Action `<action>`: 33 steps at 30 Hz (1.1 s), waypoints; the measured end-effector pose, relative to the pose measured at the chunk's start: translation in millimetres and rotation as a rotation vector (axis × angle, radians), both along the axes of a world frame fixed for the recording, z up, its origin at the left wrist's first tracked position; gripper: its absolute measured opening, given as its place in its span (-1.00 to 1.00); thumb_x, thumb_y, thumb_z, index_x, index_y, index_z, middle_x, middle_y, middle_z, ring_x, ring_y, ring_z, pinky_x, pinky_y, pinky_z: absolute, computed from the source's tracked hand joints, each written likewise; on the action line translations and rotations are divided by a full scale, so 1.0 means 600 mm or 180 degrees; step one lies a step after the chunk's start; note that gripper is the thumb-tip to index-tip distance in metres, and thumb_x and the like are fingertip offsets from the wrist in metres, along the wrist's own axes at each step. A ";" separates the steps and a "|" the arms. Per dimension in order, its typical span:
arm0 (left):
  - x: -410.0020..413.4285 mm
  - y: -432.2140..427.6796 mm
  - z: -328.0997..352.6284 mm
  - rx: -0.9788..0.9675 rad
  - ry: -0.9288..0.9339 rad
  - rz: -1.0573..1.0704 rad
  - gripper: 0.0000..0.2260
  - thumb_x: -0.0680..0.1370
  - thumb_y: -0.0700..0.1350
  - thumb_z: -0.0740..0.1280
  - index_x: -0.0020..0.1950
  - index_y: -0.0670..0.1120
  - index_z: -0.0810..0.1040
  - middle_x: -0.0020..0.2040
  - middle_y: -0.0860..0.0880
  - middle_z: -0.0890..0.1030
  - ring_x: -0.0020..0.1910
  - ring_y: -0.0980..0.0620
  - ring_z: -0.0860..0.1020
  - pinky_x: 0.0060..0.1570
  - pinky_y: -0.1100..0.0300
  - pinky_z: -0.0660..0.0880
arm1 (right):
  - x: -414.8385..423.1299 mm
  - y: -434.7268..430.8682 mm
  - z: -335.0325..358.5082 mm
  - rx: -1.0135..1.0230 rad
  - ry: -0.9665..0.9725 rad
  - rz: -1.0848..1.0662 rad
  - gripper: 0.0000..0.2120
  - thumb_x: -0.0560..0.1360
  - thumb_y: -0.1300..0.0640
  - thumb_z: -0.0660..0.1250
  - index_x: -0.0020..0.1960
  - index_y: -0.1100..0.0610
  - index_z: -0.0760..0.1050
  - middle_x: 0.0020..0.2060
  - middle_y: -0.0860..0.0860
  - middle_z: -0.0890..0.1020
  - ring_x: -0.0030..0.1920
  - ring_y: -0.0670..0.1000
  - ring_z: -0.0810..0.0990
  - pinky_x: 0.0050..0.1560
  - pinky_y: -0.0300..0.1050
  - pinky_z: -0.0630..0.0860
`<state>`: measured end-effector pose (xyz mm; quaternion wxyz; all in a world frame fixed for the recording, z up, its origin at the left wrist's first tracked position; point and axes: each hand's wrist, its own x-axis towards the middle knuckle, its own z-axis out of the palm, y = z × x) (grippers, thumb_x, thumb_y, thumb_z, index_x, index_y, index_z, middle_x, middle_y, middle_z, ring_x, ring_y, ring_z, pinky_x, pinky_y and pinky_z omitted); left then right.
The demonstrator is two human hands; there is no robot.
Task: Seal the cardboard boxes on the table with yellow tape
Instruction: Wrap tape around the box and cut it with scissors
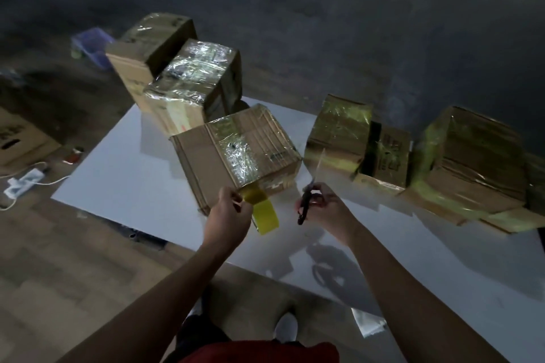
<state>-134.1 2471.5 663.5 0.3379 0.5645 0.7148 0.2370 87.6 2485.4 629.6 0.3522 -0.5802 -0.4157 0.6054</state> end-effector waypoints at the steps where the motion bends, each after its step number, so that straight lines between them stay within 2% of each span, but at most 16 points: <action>1: 0.001 0.001 -0.003 -0.0067 0.0029 -0.0070 -0.88 0.57 -0.07 0.26 0.03 -0.08 0.37 -0.20 -0.04 0.57 -0.27 -0.04 0.56 -0.23 0.02 0.54 | 0.000 0.003 0.002 0.0159 -0.0249 0.0230 -0.68 0.45 0.48 0.33 0.05 0.13 0.43 -0.18 0.14 0.62 -0.15 0.04 0.63 -0.07 -0.03 0.58; 5: 0.012 0.015 -0.001 -0.0143 0.0182 -0.0176 -0.81 0.56 0.04 0.27 0.04 -0.03 0.34 -0.10 -0.04 0.60 -0.18 -0.08 0.60 -0.12 -0.03 0.57 | -0.015 0.035 0.022 0.0494 -0.0987 0.1000 -0.57 0.42 0.40 0.42 0.15 0.00 0.46 -0.01 0.10 0.64 0.02 0.07 0.64 0.06 -0.05 0.59; 9: -0.005 0.016 0.000 -0.0154 0.0118 -0.0188 -0.79 0.56 0.01 0.29 0.09 -0.04 0.35 -0.08 -0.03 0.59 -0.15 -0.06 0.60 -0.12 0.00 0.58 | -0.018 0.068 0.052 0.0480 -0.1650 0.1634 -0.54 0.43 0.27 0.39 0.23 -0.11 0.46 0.00 -0.09 0.60 0.03 -0.03 0.60 0.04 -0.07 0.57; 12: -0.030 0.017 -0.001 -0.0168 0.0017 -0.0071 -0.79 0.56 -0.02 0.29 0.13 -0.03 0.37 -0.12 -0.05 0.60 -0.17 -0.09 0.61 -0.11 -0.03 0.58 | -0.014 0.083 0.081 0.0452 -0.1883 0.1981 -0.57 0.43 0.28 0.35 0.24 -0.05 0.49 -0.01 -0.09 0.58 0.01 -0.04 0.56 -0.03 -0.16 0.50; 15: -0.046 0.019 -0.003 -0.0141 -0.0141 0.0111 -0.74 0.55 -0.03 0.31 0.19 -0.05 0.37 -0.10 -0.07 0.58 -0.12 -0.13 0.60 -0.07 -0.09 0.58 | -0.011 0.095 0.099 0.0526 -0.2131 0.2328 -0.59 0.42 0.29 0.35 0.22 0.00 0.53 -0.02 -0.10 0.57 -0.01 -0.05 0.53 -0.11 -0.23 0.42; 19: -0.037 0.012 -0.006 -0.0122 -0.0397 0.0148 -0.66 0.55 -0.13 0.35 0.27 -0.09 0.32 -0.08 -0.07 0.53 -0.14 -0.11 0.58 -0.14 -0.06 0.60 | -0.013 0.111 0.112 0.0361 -0.2262 0.2563 -0.64 0.42 0.26 0.35 0.17 -0.03 0.55 -0.06 -0.15 0.58 0.00 -0.05 0.54 -0.07 -0.22 0.44; 24: -0.041 0.011 -0.019 -0.0159 -0.0480 0.0158 -0.59 0.53 -0.20 0.40 0.29 -0.06 0.30 -0.16 -0.06 0.56 -0.15 -0.09 0.59 -0.15 -0.03 0.60 | -0.018 0.128 0.117 0.0320 -0.2469 0.2852 -0.68 0.37 0.19 0.36 -0.01 -0.21 0.55 -0.13 -0.21 0.62 -0.07 -0.09 0.58 -0.07 -0.11 0.50; 26: -0.046 0.012 -0.021 -0.0202 -0.0468 0.0101 -0.57 0.52 -0.19 0.42 0.29 -0.05 0.29 -0.14 -0.08 0.57 -0.14 -0.09 0.58 -0.15 -0.04 0.60 | -0.016 0.131 0.122 0.0291 -0.2518 0.2950 -0.70 0.38 0.18 0.35 0.00 -0.17 0.59 -0.15 -0.20 0.65 -0.07 -0.10 0.60 -0.07 -0.12 0.51; 28: -0.048 0.013 -0.022 -0.0218 -0.0455 0.0058 -0.54 0.50 -0.19 0.43 0.30 -0.04 0.29 -0.12 -0.09 0.57 -0.14 -0.07 0.58 -0.16 -0.01 0.59 | -0.014 0.133 0.129 0.0232 -0.2510 0.3043 -0.72 0.42 0.19 0.37 0.07 -0.10 0.61 -0.14 -0.18 0.67 -0.08 -0.11 0.61 -0.14 -0.23 0.49; 30: -0.050 0.014 -0.025 -0.0248 -0.0477 0.0050 -0.53 0.50 -0.20 0.44 0.30 -0.06 0.28 -0.11 -0.11 0.58 -0.14 -0.08 0.58 -0.15 -0.03 0.59 | -0.014 0.135 0.132 0.0194 -0.2541 0.3038 -0.74 0.42 0.09 0.46 0.10 -0.10 0.60 -0.12 -0.19 0.66 -0.09 -0.14 0.60 -0.19 -0.31 0.45; 33: -0.054 0.014 -0.031 -0.0309 -0.0505 0.0138 -0.56 0.49 -0.20 0.44 0.22 -0.08 0.26 -0.09 -0.11 0.59 -0.12 -0.11 0.59 -0.08 -0.11 0.59 | -0.016 0.144 0.134 0.0216 -0.2580 0.3036 -0.71 0.36 -0.07 0.52 0.06 -0.14 0.59 -0.10 -0.19 0.64 -0.05 -0.11 0.59 -0.05 -0.18 0.49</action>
